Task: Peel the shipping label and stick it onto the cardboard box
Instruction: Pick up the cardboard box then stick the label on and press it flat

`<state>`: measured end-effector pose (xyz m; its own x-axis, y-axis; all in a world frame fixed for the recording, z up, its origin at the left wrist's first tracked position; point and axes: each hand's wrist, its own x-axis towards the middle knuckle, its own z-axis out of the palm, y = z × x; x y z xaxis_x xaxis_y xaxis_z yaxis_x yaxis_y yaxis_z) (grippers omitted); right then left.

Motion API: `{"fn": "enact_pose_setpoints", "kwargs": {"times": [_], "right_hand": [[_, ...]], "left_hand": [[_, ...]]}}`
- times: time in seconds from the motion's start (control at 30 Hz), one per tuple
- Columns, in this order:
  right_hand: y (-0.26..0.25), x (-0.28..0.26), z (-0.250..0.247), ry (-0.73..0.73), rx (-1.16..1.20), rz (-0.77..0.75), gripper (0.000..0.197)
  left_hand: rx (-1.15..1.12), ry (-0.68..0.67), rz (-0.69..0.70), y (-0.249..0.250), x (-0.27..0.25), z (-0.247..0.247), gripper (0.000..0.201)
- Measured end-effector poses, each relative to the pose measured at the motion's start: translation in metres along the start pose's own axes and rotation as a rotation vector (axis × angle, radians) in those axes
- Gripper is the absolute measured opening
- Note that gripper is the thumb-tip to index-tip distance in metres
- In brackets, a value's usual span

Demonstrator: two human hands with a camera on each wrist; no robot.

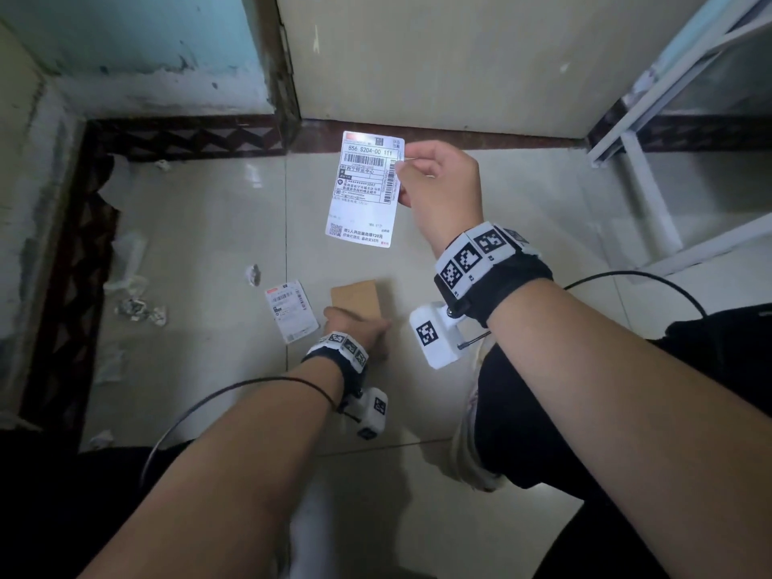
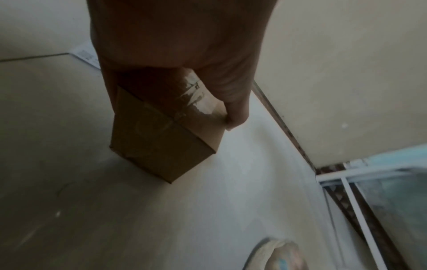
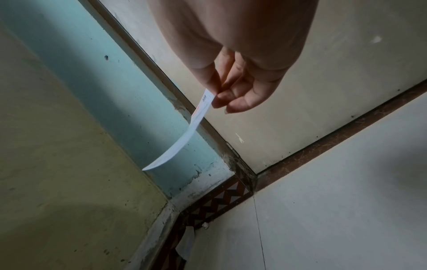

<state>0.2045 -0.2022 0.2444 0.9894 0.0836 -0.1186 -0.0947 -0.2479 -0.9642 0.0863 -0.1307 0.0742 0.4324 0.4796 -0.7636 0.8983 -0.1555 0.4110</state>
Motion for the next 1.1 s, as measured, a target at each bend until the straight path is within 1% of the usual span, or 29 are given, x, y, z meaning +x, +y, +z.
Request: {"fn": "enact_pose_setpoints", "kwargs": {"times": [0.07, 0.1, 0.13, 0.2, 0.23, 0.27, 0.33, 0.37, 0.4, 0.5, 0.53, 0.57, 0.6, 0.63, 0.67, 0.7, 0.73, 0.77, 0.83, 0.93, 0.97, 1.0, 1.03, 1.07, 1.1], "right_hand": [[-0.004, -0.001, 0.001, -0.013, 0.008, -0.001, 0.024], [-0.006, -0.002, 0.002, -0.019, 0.019, -0.003, 0.024], [-0.008, -0.002, 0.003, -0.025, 0.032, -0.003, 0.024], [-0.014, -0.006, 0.005, -0.043, 0.059, -0.003, 0.024], [-0.017, -0.007, 0.006, -0.054, 0.072, 0.001, 0.023], [-0.021, -0.009, 0.007, -0.067, 0.087, 0.006, 0.022], [-0.032, -0.014, 0.008, -0.089, 0.114, 0.018, 0.021], [-0.038, -0.017, 0.008, -0.097, 0.124, 0.020, 0.021], [-0.046, -0.020, 0.009, -0.106, 0.130, 0.018, 0.020], [-0.077, -0.032, 0.011, -0.157, 0.132, -0.012, 0.018], [-0.089, -0.037, 0.011, -0.179, 0.127, -0.030, 0.018], [-0.100, -0.043, 0.011, -0.195, 0.117, -0.044, 0.019], [-0.113, -0.049, 0.012, -0.214, 0.118, -0.062, 0.020], [-0.124, -0.055, 0.012, -0.232, 0.123, -0.080, 0.020], [-0.131, -0.059, 0.011, -0.245, 0.124, -0.094, 0.020], [-0.140, -0.064, 0.013, -0.256, 0.136, -0.106, 0.019], [-0.148, -0.072, 0.014, -0.265, 0.155, -0.111, 0.019], [-0.154, -0.080, 0.015, -0.270, 0.174, -0.119, 0.019], [-0.163, -0.095, 0.017, -0.288, 0.218, -0.146, 0.021], [-0.166, -0.114, 0.016, -0.344, 0.235, -0.162, 0.019], [-0.165, -0.118, 0.016, -0.356, 0.225, -0.152, 0.017], [-0.163, -0.121, 0.017, -0.364, 0.217, -0.142, 0.017], [-0.161, -0.122, 0.018, -0.367, 0.217, -0.132, 0.017], [-0.159, -0.123, 0.019, -0.363, 0.223, -0.122, 0.018], [-0.158, -0.123, 0.019, -0.355, 0.231, -0.111, 0.018]], "left_hand": [[-0.058, 0.027, -0.024, -0.001, 0.012, -0.007, 0.107], [-0.091, 0.049, -0.019, 0.000, 0.014, -0.012, 0.100], [-0.124, 0.064, 0.000, 0.003, 0.010, -0.021, 0.087], [-0.157, 0.045, 0.047, 0.011, -0.010, -0.043, 0.053], [-0.191, 0.036, 0.069, 0.015, -0.015, -0.051, 0.044], [-0.234, 0.027, 0.083, 0.019, -0.019, -0.058, 0.044], [-0.300, 0.021, 0.144, 0.029, -0.035, -0.074, 0.058], [-0.308, 0.034, 0.176, 0.031, -0.039, -0.082, 0.060], [-0.290, 0.063, 0.200, 0.035, -0.044, -0.091, 0.061], [-0.255, 0.175, 0.314, 0.049, -0.057, -0.123, 0.081], [-0.253, 0.201, 0.356, 0.054, -0.062, -0.133, 0.080], [-0.259, 0.204, 0.408, 0.059, -0.068, -0.141, 0.071], [-0.262, 0.215, 0.463, 0.066, -0.085, -0.155, 0.056], [-0.247, 0.219, 0.559, 0.072, -0.104, -0.168, 0.037], [-0.197, 0.219, 0.644, 0.078, -0.120, -0.176, 0.025], [-0.139, 0.243, 0.718, 0.083, -0.133, -0.188, 0.022], [-0.112, 0.267, 0.744, 0.085, -0.148, -0.199, 0.022], [-0.081, 0.288, 0.749, 0.084, -0.146, -0.210, 0.026], [-0.034, 0.327, 0.743, 0.073, -0.143, -0.231, 0.052], [-0.149, 0.336, 0.754, 0.047, -0.138, -0.252, 0.083], [-0.214, 0.312, 0.764, 0.041, -0.139, -0.256, 0.087], [-0.301, 0.273, 0.769, 0.039, -0.144, -0.259, 0.082], [-0.399, 0.226, 0.761, 0.040, -0.152, -0.259, 0.068], [-0.443, 0.190, 0.745, 0.042, -0.157, -0.259, 0.052], [-0.465, 0.183, 0.746, 0.044, -0.161, -0.260, 0.043]]}}
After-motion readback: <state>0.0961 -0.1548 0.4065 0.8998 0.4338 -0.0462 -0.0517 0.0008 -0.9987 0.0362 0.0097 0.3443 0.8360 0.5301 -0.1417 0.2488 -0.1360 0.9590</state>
